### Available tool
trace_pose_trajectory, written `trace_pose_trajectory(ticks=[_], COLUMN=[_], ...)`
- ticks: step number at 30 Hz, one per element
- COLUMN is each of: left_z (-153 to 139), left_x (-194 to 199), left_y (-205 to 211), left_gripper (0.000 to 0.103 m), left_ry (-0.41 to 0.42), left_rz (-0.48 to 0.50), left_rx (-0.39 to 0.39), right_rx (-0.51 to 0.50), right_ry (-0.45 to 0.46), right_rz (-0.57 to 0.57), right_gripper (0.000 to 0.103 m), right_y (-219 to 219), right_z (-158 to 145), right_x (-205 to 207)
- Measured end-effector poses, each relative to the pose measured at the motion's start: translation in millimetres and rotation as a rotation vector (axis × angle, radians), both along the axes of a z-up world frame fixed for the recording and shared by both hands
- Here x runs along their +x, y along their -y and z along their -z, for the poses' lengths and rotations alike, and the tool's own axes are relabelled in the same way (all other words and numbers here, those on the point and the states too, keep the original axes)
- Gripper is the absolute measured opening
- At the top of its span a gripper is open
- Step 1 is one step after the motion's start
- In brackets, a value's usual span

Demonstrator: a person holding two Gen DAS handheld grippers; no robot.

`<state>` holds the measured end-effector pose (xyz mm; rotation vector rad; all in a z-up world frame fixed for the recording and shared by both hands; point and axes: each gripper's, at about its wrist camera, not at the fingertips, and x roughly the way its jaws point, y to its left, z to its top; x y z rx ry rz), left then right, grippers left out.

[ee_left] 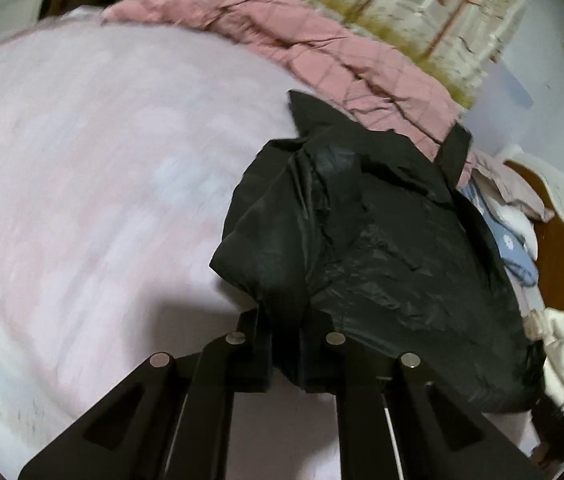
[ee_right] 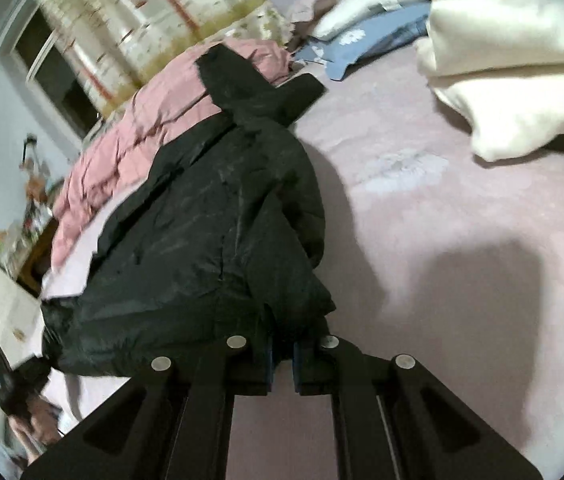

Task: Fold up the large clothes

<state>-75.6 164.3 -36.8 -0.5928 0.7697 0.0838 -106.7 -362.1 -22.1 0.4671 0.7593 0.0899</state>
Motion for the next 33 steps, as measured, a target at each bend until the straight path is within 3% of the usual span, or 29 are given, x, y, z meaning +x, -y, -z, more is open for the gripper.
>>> trace_pose_trajectory(ticks=[4,7,9,11,12,14,16,17,20,23,26,31,33], left_z=[13,10,5,-6,-12,-31,-46,-53,-72,-77,-65,-42,-33], left_x=[-9,-9,-8,-8,-14,-24,-38,-44,-60,-64,-57,-48,-49], left_y=[-10,-5,4,18,24,44,62,68,82,101,128,151,159], left_gripper=[0.009,0.013,0.032,0.052,0.061,0.071,0.077,0.082,0.083,0.083,0.083,0.083,0.083], left_ry=[-0.058,-0.052,-0.062,-0.074,-0.057,0.013,0.116,0.164,0.291,0.370,0.339,0.267,0.254], left_rz=[-0.025,-0.011,-0.015,-0.053,-0.083,-0.130,-0.157,-0.166,-0.111,0.071,0.271,0.395,0.444], left_rx=[-0.112,-0.068,0.054,0.267,0.388,0.646,0.812,0.860,0.848,0.798,0.800,0.727,0.737], right_rx=[0.021,0.051,0.083,0.083,0.050,-0.059,-0.221,-0.283,-0.457,-0.510,-0.543,-0.655,-0.686], right_ry=[-0.014,-0.043,-0.066,-0.076,-0.082,-0.058,0.023,0.068,0.215,0.304,0.302,0.270,0.273], right_rz=[-0.004,0.029,0.054,0.075,0.089,0.096,0.107,0.113,0.102,-0.035,-0.254,-0.487,-0.547], right_gripper=[0.006,0.008,0.011,0.025,0.028,0.044,0.063,0.069,0.072,0.076,0.076,0.076,0.076], right_y=[0,4,9,11,10,2,-11,-17,-40,-70,-109,-175,-189], right_z=[-3,8,17,20,18,6,-14,-23,-52,-70,-67,-28,-13], right_x=[-19,-20,-16,-12,-11,-13,-18,-21,-32,-39,-41,-58,-63])
